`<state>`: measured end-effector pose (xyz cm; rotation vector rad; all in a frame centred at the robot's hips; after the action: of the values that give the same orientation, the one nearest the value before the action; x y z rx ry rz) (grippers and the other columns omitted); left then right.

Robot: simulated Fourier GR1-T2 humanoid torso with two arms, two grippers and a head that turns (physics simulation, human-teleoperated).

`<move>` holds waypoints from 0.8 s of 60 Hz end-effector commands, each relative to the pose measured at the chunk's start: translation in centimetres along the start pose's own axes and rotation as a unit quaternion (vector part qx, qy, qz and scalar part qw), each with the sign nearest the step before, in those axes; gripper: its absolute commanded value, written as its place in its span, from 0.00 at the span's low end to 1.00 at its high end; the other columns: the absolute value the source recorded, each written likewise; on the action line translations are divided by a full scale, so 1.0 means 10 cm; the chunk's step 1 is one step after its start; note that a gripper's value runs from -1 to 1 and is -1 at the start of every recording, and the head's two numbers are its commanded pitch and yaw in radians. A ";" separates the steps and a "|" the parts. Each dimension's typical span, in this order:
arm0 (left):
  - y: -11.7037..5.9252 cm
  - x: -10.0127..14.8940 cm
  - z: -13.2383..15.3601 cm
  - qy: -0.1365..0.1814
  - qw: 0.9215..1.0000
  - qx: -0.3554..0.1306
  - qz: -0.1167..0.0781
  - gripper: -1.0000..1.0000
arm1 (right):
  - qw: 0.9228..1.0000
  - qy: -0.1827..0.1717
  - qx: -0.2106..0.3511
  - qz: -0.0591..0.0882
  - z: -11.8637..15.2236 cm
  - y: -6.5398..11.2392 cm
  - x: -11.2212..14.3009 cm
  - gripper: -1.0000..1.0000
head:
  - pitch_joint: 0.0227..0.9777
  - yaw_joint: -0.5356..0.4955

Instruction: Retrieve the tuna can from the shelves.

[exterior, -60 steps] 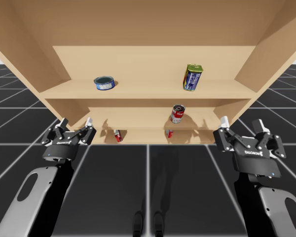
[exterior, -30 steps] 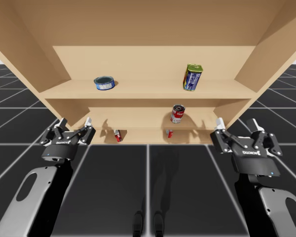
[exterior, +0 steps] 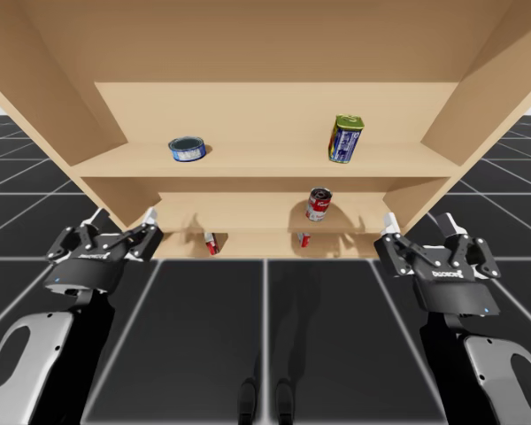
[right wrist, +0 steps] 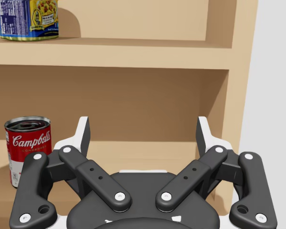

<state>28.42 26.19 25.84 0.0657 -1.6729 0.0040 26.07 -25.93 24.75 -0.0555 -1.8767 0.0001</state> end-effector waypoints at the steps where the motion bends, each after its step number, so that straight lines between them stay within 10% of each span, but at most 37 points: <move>1: -0.12 0.46 0.16 -0.005 0.999 -0.042 0.000 0.00 | 1.000 0.001 -0.003 -0.005 0.00 -0.01 0.00 0.00 | 0.29 0.78; 16: -0.30 1.06 0.13 0.012 0.991 -0.129 0.020 0.00 | 1.000 0.000 0.004 -0.010 0.00 -0.04 -0.01 0.00 | 0.29 0.77; 48: -0.66 1.17 -0.52 0.063 0.987 -0.147 0.001 0.00 | 1.000 0.002 -0.002 -0.010 0.01 -0.07 -0.01 0.00 | 0.29 0.77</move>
<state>30.78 20.15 38.48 -0.1828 -1.7285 -0.2265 26.00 -26.47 24.60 -0.0366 -1.8739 -0.0135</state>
